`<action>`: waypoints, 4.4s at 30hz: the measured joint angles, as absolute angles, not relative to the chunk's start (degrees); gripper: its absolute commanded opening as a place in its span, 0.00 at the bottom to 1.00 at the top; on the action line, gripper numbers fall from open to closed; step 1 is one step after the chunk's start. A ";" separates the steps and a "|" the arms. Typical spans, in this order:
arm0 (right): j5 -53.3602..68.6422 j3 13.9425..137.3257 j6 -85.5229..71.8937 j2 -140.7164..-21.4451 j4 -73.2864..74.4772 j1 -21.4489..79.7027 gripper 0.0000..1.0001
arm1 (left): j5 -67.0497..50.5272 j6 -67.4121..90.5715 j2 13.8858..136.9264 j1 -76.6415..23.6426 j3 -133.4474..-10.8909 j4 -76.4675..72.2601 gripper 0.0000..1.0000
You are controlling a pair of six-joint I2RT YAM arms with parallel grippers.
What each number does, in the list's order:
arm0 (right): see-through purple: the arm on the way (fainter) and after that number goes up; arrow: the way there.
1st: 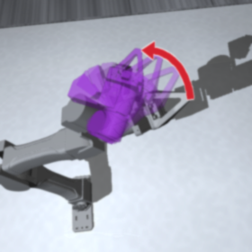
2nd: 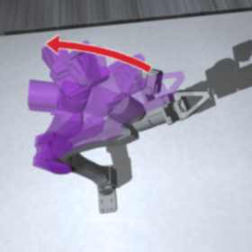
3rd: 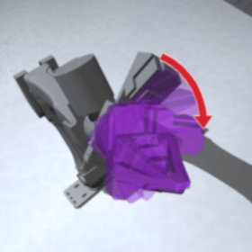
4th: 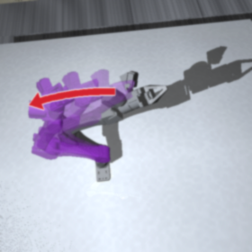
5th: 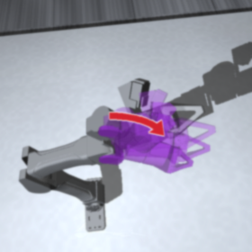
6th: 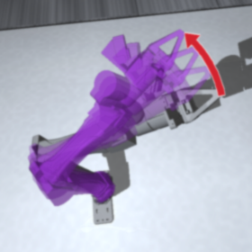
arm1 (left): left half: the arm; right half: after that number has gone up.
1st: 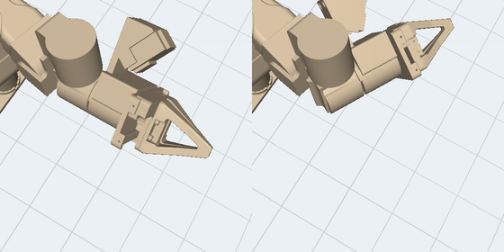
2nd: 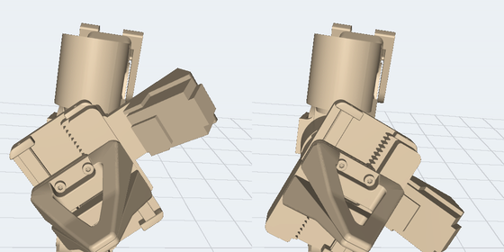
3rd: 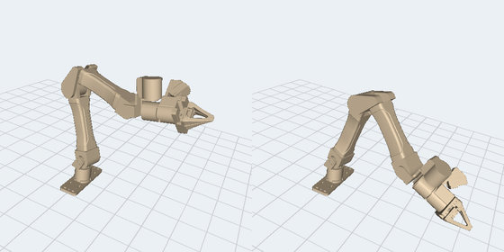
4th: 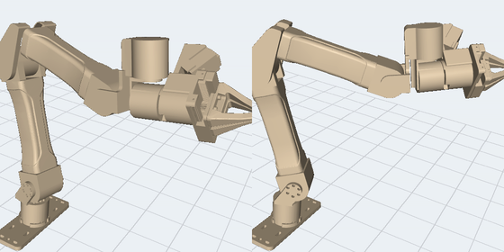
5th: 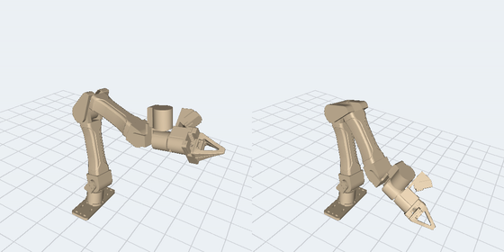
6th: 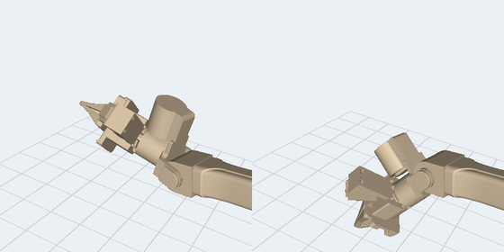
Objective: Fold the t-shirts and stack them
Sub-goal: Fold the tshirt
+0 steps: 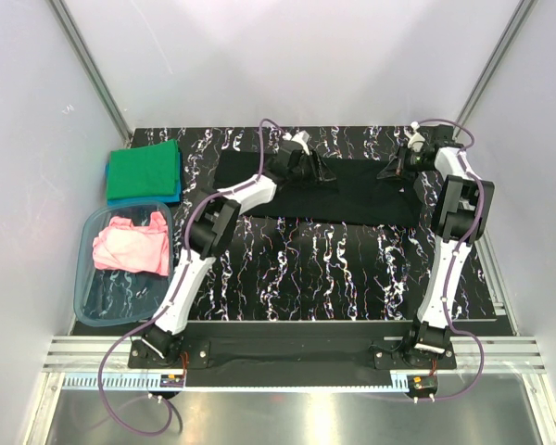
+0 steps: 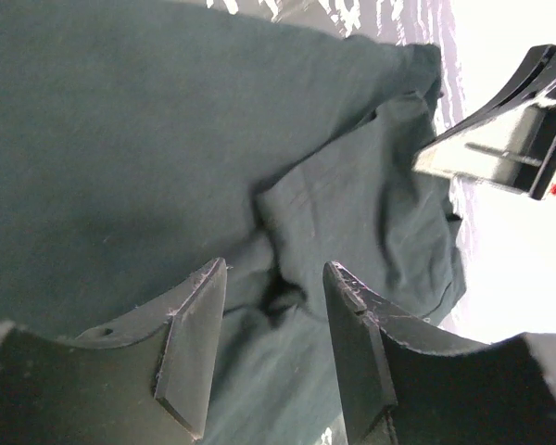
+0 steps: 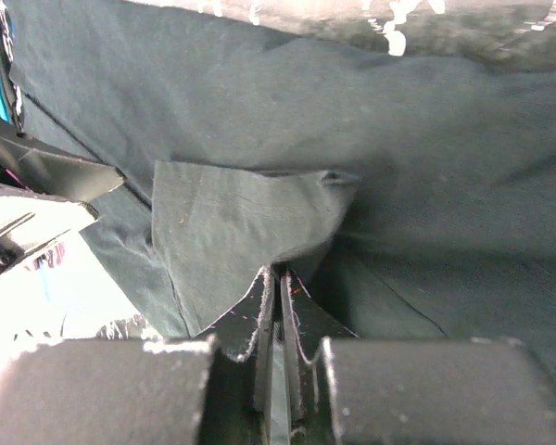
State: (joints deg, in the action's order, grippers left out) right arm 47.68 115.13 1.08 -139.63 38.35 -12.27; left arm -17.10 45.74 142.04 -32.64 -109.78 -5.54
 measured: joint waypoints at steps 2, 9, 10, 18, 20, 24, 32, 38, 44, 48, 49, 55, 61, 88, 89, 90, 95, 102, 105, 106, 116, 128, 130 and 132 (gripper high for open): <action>47.68 115.13 1.28 -139.63 38.35 -11.90 0.09 | -16.53 45.78 142.82 -33.04 -111.28 -5.56 0.51; 47.64 114.74 1.67 -139.63 37.93 -11.55 0.10 | -14.94 46.15 143.65 -34.59 -114.08 -5.61 0.46; 47.64 114.72 1.67 -139.63 37.95 -11.55 0.09 | -14.68 46.33 143.81 -34.70 -114.32 -5.56 0.45; 47.68 113.43 1.72 -139.15 37.21 -11.57 0.10 | -12.40 48.25 147.79 -35.29 -118.89 -2.00 0.43; 47.68 113.43 1.74 -139.15 37.21 -11.57 0.11 | -12.01 48.56 149.01 -35.29 -120.36 -1.10 0.42; 47.70 113.40 1.74 -139.15 37.15 -11.57 0.11 | -11.51 48.99 149.99 -35.29 -121.45 -0.43 0.41; 47.70 113.36 2.00 -139.15 37.12 -11.57 0.11 | -11.44 50.02 151.09 -35.35 -123.42 -0.62 0.35; 47.70 113.36 2.17 -139.15 37.12 -11.57 0.13 | -11.46 50.19 151.15 -35.55 -123.42 -0.97 0.24; 47.66 113.38 2.17 -139.15 37.12 -11.57 0.11 | -11.53 50.96 151.37 -35.64 -123.92 -1.04 0.00; 46.98 113.19 2.31 -138.91 37.08 -11.57 0.06 | -11.53 51.05 151.37 -35.66 -124.16 -1.13 0.00; 46.74 112.88 2.31 -138.63 37.04 -11.57 0.06 | -11.46 51.03 151.37 -35.66 -124.09 -1.15 0.00; 45.52 110.52 2.17 -134.89 35.35 -11.57 0.00 | -9.93 50.85 149.16 -35.66 -118.30 -3.11 0.00; 45.78 110.52 2.15 -133.19 33.50 -11.55 0.00 | -8.64 50.46 147.13 -35.55 -116.84 -3.33 0.00; 34.17 114.72 -6.04 -133.14 35.35 -11.88 0.56 | -3.92 47.29 138.65 -34.72 -112.22 2.85 0.39; 33.30 114.50 -7.40 -132.53 36.01 -11.99 0.53 | -3.03 46.59 136.42 -34.57 -110.67 3.84 0.39; 32.77 114.08 -8.67 -131.59 36.40 -12.05 0.43 | -2.09 45.84 133.67 -34.33 -108.81 5.17 0.39; 31.44 112.22 -14.26 -126.89 38.68 -11.51 0.09 | 0.56 42.22 121.40 -32.73 -103.53 10.24 0.36; 30.26 93.12 -21.19 -121.01 34.52 -8.56 0.05 | -0.25 38.19 107.94 -27.42 -88.60 14.26 0.35; 28.10 85.23 -22.81 -121.03 33.39 -8.29 0.05 | 0.05 36.12 106.15 -24.43 -81.84 17.02 0.36; 27.57 83.55 -23.20 -121.03 32.95 -8.36 0.06 | 0.38 35.66 105.91 -23.38 -79.64 17.91 0.36; 26.20 81.62 -22.41 -120.05 29.54 -8.40 0.06 | 3.11 35.03 107.77 -18.00 -72.60 20.75 0.31; 26.41 81.62 -21.65 -120.03 29.12 -8.43 0.06 | 9.28 36.03 107.77 -16.08 -69.73 18.96 0.31; 26.41 81.62 -21.58 -120.03 28.93 -8.43 0.06 | 9.63 36.05 107.79 -15.42 -69.60 19.18 0.31; 26.41 81.62 -21.43 -120.03 28.69 -8.43 0.06 | 9.89 36.05 107.77 -14.96 -69.60 19.09 0.31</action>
